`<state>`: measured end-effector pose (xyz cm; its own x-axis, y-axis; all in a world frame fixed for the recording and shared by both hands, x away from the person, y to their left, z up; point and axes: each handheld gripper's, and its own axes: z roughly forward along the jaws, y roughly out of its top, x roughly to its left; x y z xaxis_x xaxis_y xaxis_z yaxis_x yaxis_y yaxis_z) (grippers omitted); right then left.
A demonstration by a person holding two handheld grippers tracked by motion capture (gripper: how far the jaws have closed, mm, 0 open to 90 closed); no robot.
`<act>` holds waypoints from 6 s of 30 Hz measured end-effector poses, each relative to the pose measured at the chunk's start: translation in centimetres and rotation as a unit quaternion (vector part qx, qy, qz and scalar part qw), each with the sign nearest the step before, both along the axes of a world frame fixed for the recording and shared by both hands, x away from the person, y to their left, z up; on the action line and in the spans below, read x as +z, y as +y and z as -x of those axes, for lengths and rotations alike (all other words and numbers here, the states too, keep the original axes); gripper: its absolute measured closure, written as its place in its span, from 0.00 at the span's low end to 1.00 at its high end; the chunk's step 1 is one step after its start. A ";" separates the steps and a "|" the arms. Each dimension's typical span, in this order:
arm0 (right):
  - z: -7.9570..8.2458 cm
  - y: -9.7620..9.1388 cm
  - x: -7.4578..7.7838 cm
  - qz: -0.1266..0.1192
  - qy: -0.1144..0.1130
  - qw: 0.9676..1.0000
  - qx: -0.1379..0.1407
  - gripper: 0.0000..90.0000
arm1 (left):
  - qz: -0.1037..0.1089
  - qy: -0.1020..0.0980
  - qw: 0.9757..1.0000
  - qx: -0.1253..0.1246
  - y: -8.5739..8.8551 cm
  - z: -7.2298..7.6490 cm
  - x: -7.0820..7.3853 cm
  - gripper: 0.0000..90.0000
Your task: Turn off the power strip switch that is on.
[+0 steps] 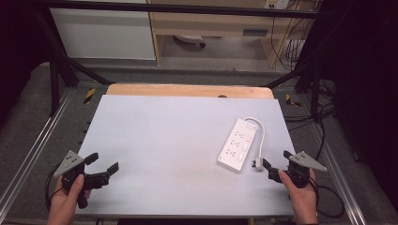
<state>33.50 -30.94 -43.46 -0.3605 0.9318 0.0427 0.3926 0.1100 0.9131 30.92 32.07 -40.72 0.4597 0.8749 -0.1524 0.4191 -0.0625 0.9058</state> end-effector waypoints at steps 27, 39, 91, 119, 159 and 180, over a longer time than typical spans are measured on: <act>-2.6 0.6 3.3 -0.002 -0.056 0.997 -0.048 0.05 | 0.010 0.000 1.000 0.002 -0.3 -0.3 -0.3 0.08; -4.7 0.1 5.2 -0.006 -0.069 0.996 -0.062 0.30 | 0.022 -0.022 0.999 0.006 -0.5 -2.1 0.1 0.08; -10.8 3.6 4.0 0.026 -0.069 0.997 0.002 1.00 | 0.007 -0.033 0.999 0.009 -0.9 -2.8 -0.1 0.08; -11.4 4.0 2.6 0.024 -0.038 0.999 0.018 1.00 | 0.006 -0.033 0.999 0.009 -1.0 -2.8 -0.1 0.08; -10.9 4.4 -0.1 0.033 0.027 0.998 0.043 1.00 | 0.001 -0.035 0.999 0.004 -1.0 -2.5 0.0 0.08; -10.2 4.8 -0.7 0.033 0.042 0.997 0.058 1.00 | -0.001 -0.036 0.999 0.001 -1.0 -2.4 0.1 0.08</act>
